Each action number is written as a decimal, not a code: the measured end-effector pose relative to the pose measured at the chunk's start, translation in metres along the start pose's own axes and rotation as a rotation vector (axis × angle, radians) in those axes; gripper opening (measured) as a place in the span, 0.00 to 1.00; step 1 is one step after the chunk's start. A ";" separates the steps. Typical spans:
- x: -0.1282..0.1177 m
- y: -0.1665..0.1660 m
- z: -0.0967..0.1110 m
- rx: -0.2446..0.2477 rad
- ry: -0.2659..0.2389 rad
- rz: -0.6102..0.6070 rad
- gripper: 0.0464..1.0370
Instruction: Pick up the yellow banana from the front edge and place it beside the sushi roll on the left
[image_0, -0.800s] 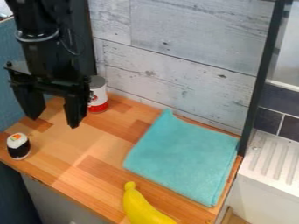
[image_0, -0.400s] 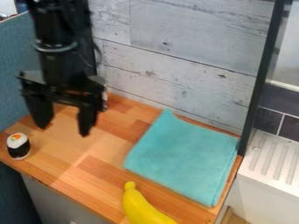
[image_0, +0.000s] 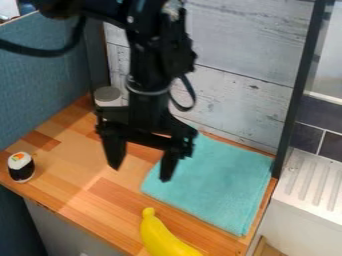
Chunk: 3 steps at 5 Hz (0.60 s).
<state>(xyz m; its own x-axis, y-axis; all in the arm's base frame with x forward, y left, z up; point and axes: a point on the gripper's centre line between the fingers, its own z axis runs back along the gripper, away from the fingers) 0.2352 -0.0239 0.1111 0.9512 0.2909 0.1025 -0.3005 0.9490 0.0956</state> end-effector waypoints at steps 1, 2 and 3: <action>-0.006 -0.014 -0.012 -0.011 -0.033 0.089 0.96; -0.014 -0.033 -0.029 -0.015 -0.038 0.167 0.96; -0.020 -0.040 -0.036 -0.003 -0.006 0.259 0.96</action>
<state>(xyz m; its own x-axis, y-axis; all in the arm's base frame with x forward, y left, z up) 0.2307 -0.0632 0.0691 0.8424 0.5232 0.1288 -0.5334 0.8435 0.0626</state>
